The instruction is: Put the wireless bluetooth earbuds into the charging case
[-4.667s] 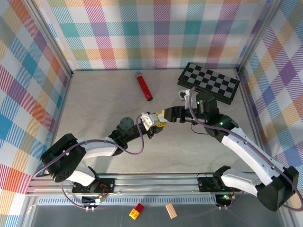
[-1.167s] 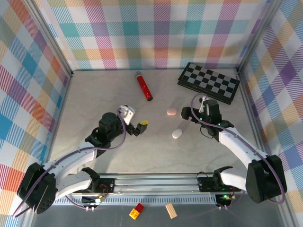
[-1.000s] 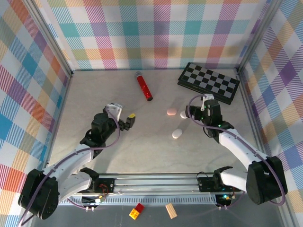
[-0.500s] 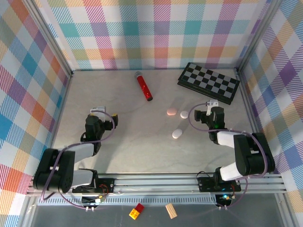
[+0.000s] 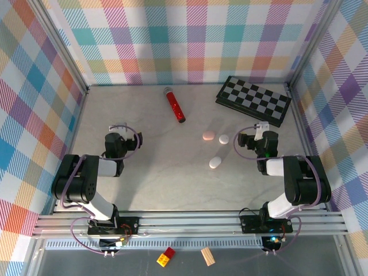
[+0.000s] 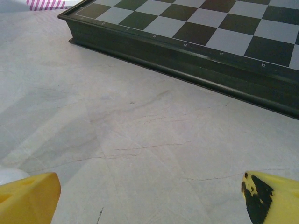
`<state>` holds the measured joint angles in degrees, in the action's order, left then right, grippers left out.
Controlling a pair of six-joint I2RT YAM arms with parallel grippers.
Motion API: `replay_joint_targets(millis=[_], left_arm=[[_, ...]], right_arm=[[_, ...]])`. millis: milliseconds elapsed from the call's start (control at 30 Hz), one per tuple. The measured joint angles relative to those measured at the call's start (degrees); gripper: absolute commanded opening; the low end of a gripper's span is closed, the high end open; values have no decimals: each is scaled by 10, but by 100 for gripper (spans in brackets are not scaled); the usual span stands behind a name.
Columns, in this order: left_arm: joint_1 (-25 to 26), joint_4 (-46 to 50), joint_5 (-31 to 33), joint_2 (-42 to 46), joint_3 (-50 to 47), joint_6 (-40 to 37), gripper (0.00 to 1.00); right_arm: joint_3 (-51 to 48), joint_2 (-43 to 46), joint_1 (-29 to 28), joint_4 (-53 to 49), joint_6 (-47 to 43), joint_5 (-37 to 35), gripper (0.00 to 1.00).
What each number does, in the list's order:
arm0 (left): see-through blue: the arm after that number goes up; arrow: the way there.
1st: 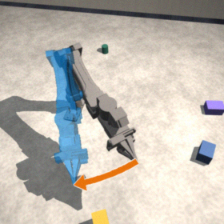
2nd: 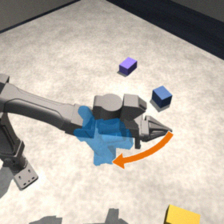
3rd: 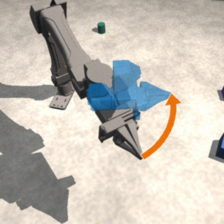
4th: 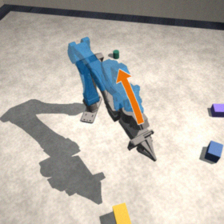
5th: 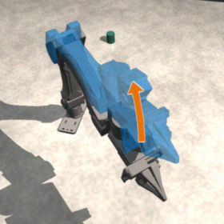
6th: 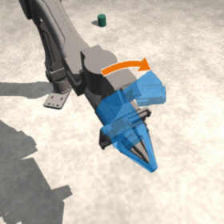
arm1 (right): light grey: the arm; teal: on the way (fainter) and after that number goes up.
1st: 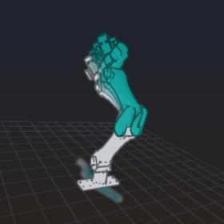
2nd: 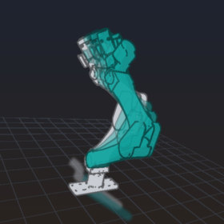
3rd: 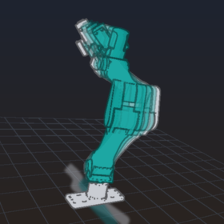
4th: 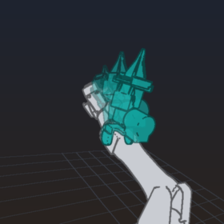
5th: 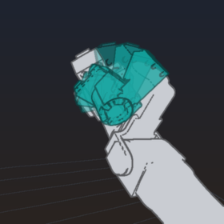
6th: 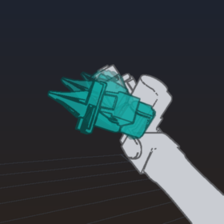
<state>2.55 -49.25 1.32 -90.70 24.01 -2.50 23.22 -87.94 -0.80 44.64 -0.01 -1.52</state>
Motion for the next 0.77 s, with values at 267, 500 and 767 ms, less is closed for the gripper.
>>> replay_joint_targets(millis=[267,500,767], left_arm=[[0,13,0,0,0,0,100],[0,13,0,0,0,0,100],[0,13,0,0,0,0,100]], right_arm=[[0,0,0,3,0,5,99],[0,0,0,3,0,5,99],[0,0,0,3,0,5,99]])
